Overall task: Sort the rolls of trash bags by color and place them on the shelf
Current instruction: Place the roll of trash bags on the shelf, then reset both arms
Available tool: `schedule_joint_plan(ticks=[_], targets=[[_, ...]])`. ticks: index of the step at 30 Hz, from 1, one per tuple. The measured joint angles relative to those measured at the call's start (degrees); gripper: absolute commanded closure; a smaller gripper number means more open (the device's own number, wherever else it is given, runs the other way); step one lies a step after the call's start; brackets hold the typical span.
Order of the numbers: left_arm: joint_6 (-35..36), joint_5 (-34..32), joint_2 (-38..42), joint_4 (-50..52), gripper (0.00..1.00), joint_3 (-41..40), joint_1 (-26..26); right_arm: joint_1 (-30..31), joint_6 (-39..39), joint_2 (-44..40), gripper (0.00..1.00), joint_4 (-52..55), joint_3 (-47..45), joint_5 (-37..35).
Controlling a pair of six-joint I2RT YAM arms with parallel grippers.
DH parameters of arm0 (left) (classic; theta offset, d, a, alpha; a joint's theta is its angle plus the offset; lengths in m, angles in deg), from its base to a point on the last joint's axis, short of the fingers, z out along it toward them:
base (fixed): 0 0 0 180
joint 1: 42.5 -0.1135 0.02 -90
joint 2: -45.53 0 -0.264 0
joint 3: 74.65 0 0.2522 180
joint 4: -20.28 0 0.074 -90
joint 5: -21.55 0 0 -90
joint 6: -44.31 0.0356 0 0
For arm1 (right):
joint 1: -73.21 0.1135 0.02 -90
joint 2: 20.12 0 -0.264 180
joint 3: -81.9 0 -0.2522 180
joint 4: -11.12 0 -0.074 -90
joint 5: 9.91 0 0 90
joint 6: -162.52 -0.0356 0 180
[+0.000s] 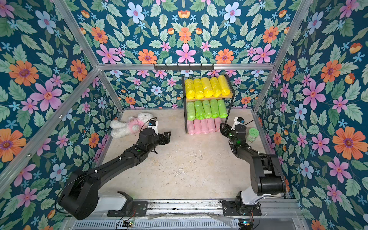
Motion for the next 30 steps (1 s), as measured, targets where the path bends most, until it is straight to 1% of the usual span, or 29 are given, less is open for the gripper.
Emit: schedule_joint_plan(ticks=[2,7,9,11,13,15,17,20,22,26,30], targets=[[2.08,-3.37,1.33,-0.46,0.10,-0.57,0.00,0.57,2.86,-5.16,0.35,4.44,-0.42,-2.19],[8.61,-14.32,5.01,-2.75,0.08,-3.41,-0.13,2.86,9.79,-17.73,0.29,15.37,-0.85,-10.43],[11.80,-19.26,6.38,-4.63,0.06,-5.16,-0.37,3.56,11.69,-21.90,0.23,18.10,-1.53,-13.07],[14.67,-23.45,7.37,-6.73,0.01,-6.84,-0.94,3.67,12.94,-25.66,0.15,19.91,-3.26,-15.78],[17.40,-26.97,8.28,-9.20,0.01,-8.83,-1.97,3.63,13.97,-28.61,0.10,21.16,-5.53,-18.73],[20.11,-29.42,9.11,-11.65,0.01,-10.93,-4.04,3.63,14.82,-30.47,0.05,21.86,-8.11,-22.12],[21.84,-29.90,9.64,-13.79,0.01,-12.85,-6.84,3.61,15.58,-31.10,0.01,21.18,-10.78,-25.35],[24.06,-29.18,8.63,-18.58,0.01,-16.31,-12.35,2.38,16.70,-30.32,0.01,17.16,-16.04,-29.18],[25.90,-27.56,6.43,-21.97,0.01,-18.78,-15.52,0.87,16.70,-28.61,0.01,13.38,-18.91,-31.01],[29.00,-20.35,0.74,-29.18,0.01,-22.16,-19.67,-0.74,17.62,-23.85,0.01,3.82,-23.45,-33.55],[29.09,-13.16,-5.01,-35.91,0.01,-23.12,-23.41,-1.05,21.24,-20.28,0.01,-6.88,-27.58,-33.77]])
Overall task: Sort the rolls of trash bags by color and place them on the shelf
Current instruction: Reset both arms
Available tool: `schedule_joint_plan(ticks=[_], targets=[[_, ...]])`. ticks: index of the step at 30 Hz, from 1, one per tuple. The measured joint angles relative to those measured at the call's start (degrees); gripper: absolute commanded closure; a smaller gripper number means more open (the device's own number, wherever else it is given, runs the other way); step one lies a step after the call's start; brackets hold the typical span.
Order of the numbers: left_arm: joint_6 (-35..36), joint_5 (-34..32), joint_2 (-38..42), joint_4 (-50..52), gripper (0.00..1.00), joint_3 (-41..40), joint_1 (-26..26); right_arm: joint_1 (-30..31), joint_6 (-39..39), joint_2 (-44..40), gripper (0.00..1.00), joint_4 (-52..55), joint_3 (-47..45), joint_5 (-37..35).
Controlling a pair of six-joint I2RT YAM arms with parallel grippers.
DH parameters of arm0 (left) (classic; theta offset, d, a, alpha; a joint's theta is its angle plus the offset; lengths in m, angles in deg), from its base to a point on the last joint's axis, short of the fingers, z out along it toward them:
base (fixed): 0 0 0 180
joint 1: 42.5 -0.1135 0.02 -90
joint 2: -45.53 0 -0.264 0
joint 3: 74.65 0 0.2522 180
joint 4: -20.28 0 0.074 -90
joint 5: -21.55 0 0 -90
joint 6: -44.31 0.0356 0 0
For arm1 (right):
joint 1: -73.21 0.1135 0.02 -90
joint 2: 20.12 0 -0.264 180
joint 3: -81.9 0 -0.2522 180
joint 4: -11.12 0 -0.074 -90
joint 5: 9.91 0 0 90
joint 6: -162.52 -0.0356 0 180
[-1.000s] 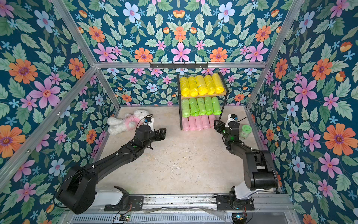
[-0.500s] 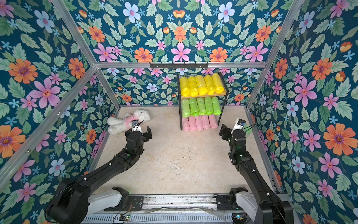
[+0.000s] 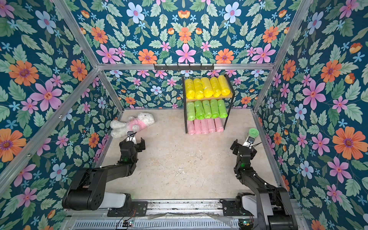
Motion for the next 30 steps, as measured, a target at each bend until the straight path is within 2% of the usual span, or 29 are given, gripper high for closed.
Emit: schedule_joint_plan(ticks=[4,8,15,30], targets=[[-0.28,7.58,-5.22,-5.01,0.01,0.68,-3.19,-1.84,1.95,3.21,0.01,-8.46,-3.06,0.98],[-2.47,11.26,-9.66,-11.63,0.01,-2.38,-6.91,-3.15,2.82,4.44,0.01,-15.52,-4.20,4.31],[-3.78,16.70,-10.54,-17.53,0.01,-3.37,-7.85,-7.13,1.46,15.78,0.01,-30.10,-6.95,9.86],[-4.02,16.87,-10.58,-18.51,0.01,-3.30,-7.65,-6.91,1.55,16.46,0.01,-35.15,-6.16,12.74]])
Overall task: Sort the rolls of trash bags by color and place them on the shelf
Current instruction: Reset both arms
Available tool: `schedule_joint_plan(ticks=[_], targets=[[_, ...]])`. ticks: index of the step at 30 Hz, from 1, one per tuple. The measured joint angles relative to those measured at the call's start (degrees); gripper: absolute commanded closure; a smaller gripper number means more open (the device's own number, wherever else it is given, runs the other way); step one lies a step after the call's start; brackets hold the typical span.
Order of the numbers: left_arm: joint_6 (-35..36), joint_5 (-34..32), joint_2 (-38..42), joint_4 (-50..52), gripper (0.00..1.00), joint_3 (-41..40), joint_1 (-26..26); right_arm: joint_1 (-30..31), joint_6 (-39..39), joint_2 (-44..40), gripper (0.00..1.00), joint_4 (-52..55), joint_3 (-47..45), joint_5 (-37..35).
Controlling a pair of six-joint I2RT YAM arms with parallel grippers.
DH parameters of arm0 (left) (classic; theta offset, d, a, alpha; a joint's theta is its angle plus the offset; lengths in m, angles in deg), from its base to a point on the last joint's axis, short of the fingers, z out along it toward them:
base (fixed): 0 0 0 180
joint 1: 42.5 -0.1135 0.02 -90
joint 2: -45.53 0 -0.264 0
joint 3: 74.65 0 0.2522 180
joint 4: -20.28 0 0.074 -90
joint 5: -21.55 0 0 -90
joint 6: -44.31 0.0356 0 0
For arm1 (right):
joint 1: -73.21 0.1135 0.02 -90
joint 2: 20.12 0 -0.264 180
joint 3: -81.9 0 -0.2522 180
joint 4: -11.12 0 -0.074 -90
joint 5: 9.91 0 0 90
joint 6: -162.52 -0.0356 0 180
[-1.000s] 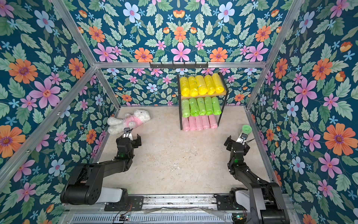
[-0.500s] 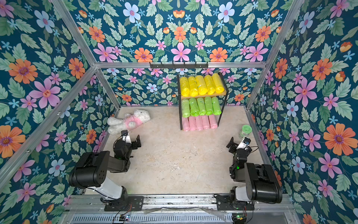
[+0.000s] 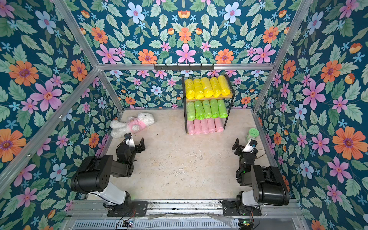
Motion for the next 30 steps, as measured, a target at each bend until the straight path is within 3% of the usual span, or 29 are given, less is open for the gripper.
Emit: schedule_joint_plan(ticks=[30], targets=[[0.04,-0.20,-0.02,0.04,0.01,0.31,0.44,1.73,1.88,0.20,0.01,0.70,1.25,-0.42]])
